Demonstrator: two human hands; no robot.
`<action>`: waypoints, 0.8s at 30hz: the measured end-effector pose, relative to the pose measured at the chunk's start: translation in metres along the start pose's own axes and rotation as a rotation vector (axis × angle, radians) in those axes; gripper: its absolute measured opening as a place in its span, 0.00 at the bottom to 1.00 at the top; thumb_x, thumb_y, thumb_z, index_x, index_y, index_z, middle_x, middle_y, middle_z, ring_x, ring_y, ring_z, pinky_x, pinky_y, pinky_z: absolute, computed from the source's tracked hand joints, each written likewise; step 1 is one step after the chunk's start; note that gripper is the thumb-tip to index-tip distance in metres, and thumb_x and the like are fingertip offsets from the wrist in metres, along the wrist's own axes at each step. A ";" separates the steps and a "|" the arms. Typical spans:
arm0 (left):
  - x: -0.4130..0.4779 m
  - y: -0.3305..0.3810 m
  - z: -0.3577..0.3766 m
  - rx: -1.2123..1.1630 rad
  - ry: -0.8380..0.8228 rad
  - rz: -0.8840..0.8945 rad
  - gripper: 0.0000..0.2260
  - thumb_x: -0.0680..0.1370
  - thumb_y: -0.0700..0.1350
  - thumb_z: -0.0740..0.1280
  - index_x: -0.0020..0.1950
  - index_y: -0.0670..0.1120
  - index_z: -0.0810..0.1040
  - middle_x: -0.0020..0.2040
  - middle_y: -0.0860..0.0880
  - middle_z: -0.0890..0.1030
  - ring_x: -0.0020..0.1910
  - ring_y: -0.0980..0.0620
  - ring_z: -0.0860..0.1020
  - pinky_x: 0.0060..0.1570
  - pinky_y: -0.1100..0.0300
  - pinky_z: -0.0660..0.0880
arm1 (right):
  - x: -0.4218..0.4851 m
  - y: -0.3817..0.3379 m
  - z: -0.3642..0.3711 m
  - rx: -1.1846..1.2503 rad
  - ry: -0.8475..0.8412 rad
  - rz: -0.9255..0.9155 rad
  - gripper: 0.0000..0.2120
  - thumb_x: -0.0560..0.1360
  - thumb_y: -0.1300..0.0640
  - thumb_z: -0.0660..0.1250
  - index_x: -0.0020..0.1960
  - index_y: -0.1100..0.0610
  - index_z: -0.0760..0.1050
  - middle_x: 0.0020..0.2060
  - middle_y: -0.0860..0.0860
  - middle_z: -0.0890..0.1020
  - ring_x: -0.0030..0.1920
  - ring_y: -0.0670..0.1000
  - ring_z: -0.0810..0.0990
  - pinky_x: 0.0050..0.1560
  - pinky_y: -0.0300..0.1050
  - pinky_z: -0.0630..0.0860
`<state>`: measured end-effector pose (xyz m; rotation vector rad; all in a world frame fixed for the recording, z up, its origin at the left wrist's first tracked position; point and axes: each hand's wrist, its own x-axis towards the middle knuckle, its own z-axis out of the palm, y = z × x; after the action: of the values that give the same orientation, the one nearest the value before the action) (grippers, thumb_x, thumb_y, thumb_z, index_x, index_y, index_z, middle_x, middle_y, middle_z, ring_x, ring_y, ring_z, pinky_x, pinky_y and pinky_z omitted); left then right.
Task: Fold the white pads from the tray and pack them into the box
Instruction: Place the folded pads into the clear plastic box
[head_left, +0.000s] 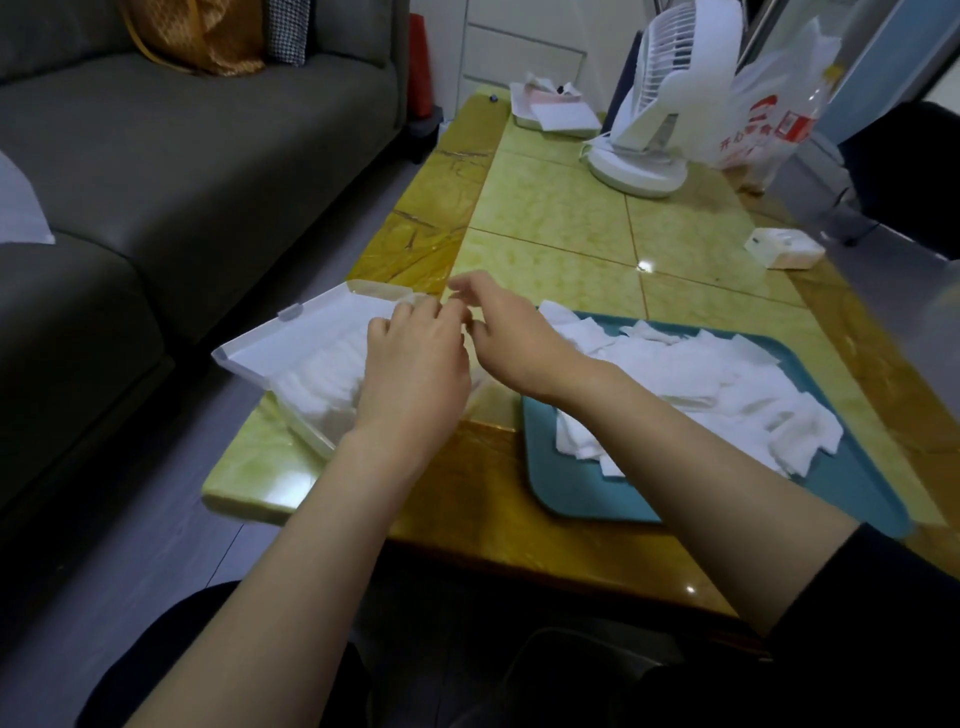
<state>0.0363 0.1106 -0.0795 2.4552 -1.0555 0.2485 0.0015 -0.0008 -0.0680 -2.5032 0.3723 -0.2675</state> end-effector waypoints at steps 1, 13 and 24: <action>-0.003 0.008 0.004 -0.013 0.001 0.031 0.14 0.79 0.39 0.57 0.65 0.46 0.71 0.59 0.47 0.75 0.59 0.44 0.70 0.51 0.53 0.60 | -0.006 0.004 -0.004 0.020 0.087 -0.005 0.22 0.74 0.71 0.54 0.67 0.60 0.66 0.61 0.56 0.75 0.62 0.52 0.73 0.60 0.40 0.68; -0.021 0.059 0.055 0.109 -0.358 0.204 0.19 0.81 0.56 0.54 0.67 0.48 0.69 0.64 0.47 0.72 0.63 0.45 0.68 0.60 0.51 0.62 | -0.094 0.110 -0.032 -0.276 0.080 0.383 0.30 0.75 0.48 0.67 0.71 0.59 0.61 0.67 0.57 0.69 0.67 0.57 0.65 0.65 0.47 0.62; -0.015 0.073 0.072 0.095 -0.355 0.096 0.19 0.79 0.58 0.58 0.65 0.49 0.68 0.62 0.45 0.69 0.61 0.44 0.66 0.58 0.51 0.62 | -0.105 0.130 -0.026 -0.110 0.383 0.400 0.20 0.75 0.52 0.67 0.64 0.58 0.70 0.54 0.54 0.75 0.53 0.53 0.75 0.53 0.45 0.72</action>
<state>-0.0276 0.0422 -0.1239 2.5976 -1.3368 -0.1162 -0.1303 -0.0832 -0.1343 -2.4067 1.0508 -0.5755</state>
